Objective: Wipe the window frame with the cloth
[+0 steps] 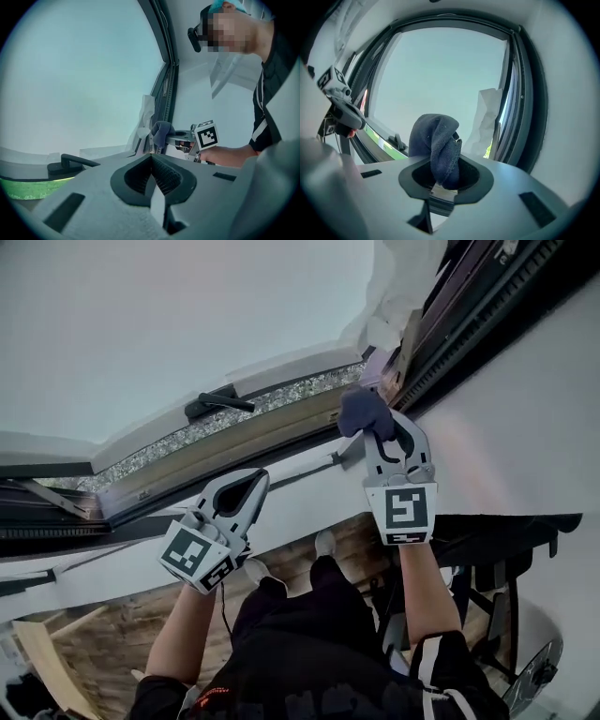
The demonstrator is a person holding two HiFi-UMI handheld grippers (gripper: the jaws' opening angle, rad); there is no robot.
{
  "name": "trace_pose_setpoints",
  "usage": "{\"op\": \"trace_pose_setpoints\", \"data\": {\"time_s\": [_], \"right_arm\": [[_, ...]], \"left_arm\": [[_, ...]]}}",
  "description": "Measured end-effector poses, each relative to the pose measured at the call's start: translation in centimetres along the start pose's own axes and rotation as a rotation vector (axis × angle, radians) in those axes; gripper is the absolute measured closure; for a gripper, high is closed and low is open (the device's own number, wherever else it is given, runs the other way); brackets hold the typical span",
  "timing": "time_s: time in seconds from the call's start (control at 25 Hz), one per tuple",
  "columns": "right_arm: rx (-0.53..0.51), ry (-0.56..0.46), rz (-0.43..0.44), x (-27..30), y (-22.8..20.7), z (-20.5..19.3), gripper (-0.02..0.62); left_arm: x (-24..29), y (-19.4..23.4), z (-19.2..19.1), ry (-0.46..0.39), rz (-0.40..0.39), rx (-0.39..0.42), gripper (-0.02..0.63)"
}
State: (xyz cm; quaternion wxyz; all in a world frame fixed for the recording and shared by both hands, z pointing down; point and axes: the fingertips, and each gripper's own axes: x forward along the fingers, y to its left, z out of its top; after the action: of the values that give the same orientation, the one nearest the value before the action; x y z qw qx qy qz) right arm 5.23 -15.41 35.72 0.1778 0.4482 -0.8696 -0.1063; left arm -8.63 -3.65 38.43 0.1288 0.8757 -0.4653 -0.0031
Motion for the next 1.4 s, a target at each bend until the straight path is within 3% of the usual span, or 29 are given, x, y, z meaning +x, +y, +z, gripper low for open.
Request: {"op": "trace_pose_setpoints", "data": {"time_s": [0.16,0.92,1.4], "right_arm": [[0.081,-0.044,0.076,-1.4,2.0,2.2,0.528],[0.155,-0.161,0.389,-5.7,13.1,8.8,0.528],[0.160,-0.169,0.501,-5.2,17.6,10.7,0.528]], "left_arm": [[-1.8,-0.2,1.3,-0.028,0.030,0.017,0.586],[-11.2,0.4,5.2,-0.149,0.181,0.063,0.586],[-13.6,1.8,6.2,-0.205,0.229,0.055,0.586]]}}
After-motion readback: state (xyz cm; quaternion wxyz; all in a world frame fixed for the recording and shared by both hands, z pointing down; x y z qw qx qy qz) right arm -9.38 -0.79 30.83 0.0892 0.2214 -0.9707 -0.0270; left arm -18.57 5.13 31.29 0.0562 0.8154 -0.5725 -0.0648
